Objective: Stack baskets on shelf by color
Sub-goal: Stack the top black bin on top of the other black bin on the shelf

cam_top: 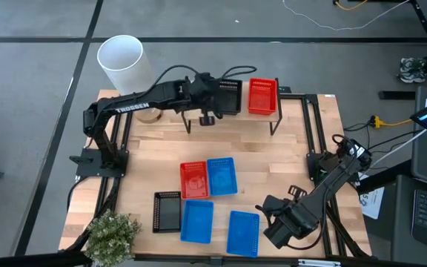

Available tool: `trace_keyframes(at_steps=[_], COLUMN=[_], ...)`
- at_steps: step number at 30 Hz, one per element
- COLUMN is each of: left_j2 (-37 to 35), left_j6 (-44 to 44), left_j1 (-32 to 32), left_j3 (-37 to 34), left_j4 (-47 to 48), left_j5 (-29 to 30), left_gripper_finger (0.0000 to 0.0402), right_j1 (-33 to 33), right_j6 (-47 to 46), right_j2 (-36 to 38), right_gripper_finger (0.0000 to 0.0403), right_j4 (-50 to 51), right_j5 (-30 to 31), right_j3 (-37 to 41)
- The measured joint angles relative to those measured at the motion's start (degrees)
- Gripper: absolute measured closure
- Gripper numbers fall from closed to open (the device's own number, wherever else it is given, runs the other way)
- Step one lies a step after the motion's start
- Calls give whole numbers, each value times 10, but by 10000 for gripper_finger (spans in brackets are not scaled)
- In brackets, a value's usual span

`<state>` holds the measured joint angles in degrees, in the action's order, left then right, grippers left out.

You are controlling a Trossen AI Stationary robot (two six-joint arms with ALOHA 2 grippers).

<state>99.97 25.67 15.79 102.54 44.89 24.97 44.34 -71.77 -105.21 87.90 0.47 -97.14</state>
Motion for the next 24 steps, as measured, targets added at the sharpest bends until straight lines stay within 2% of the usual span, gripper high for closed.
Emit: trace_keyframes(at_steps=[3,7,13,24], left_j2=[6,35,63,83], left_j6=[-14,-25,7,9], left_j1=[32,70,87,71], left_j3=[-1,-2,-1,-1], left_j4=[62,81,17,-17], left_j5=[-18,-35,-39,-52], left_gripper_finger=[339,339,339,339], right_j1=[5,10,17,20], right_j6=[-1,-19,-30,-27], right_j2=[0,0,0,0], right_gripper_finger=[324,324,324,324], right_j4=[0,0,-7,-14], right_j5=[0,0,0,0], right_j3=[0,0,0,0])
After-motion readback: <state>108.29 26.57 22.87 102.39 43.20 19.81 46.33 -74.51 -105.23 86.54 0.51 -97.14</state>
